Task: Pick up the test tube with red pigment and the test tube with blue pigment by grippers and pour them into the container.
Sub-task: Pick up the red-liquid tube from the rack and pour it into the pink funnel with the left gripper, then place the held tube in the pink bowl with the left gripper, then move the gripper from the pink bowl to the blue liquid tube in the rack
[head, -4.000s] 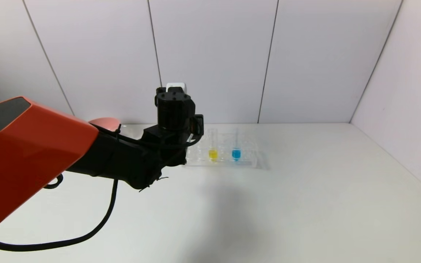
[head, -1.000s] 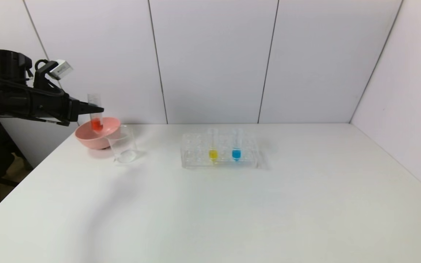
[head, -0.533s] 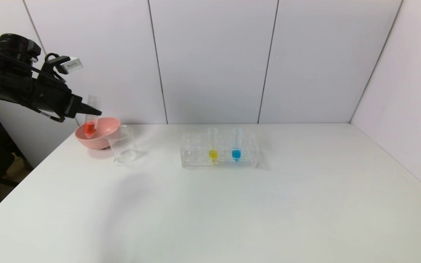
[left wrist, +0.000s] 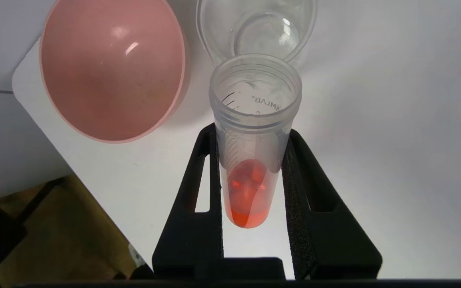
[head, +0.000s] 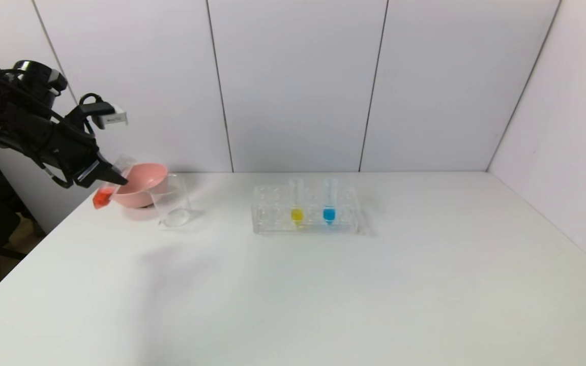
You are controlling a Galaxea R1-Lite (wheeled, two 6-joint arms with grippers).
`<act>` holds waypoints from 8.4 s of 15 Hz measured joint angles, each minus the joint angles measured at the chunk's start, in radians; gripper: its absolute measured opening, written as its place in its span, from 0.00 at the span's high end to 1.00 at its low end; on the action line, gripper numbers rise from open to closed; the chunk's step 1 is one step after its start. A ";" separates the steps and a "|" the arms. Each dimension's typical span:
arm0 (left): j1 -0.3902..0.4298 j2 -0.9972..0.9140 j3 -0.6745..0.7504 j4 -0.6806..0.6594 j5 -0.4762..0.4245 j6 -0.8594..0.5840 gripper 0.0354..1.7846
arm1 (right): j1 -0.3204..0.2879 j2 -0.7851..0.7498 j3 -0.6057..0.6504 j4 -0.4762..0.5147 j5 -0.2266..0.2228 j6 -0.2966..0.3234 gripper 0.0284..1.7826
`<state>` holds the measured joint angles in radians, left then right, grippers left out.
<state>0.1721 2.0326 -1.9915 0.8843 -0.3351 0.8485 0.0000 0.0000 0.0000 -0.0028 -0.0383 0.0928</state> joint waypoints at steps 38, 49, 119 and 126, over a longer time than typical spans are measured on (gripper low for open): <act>-0.244 0.131 -0.032 -0.217 0.680 0.382 0.76 | 0.000 0.000 0.000 0.000 0.000 0.000 0.00; -0.269 0.148 -0.031 -0.218 0.840 0.413 0.76 | 0.000 0.000 0.000 0.000 0.000 0.000 0.00; -0.099 0.091 0.908 -1.949 0.562 -0.944 0.74 | 0.000 0.000 0.000 0.000 0.000 0.000 0.00; -0.101 0.091 0.911 -1.959 0.565 -0.943 0.27 | 0.000 0.000 0.000 0.000 0.000 0.000 0.00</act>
<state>0.0706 2.1240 -1.0804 -1.0743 0.2298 -0.0943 0.0000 0.0000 0.0000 -0.0028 -0.0379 0.0928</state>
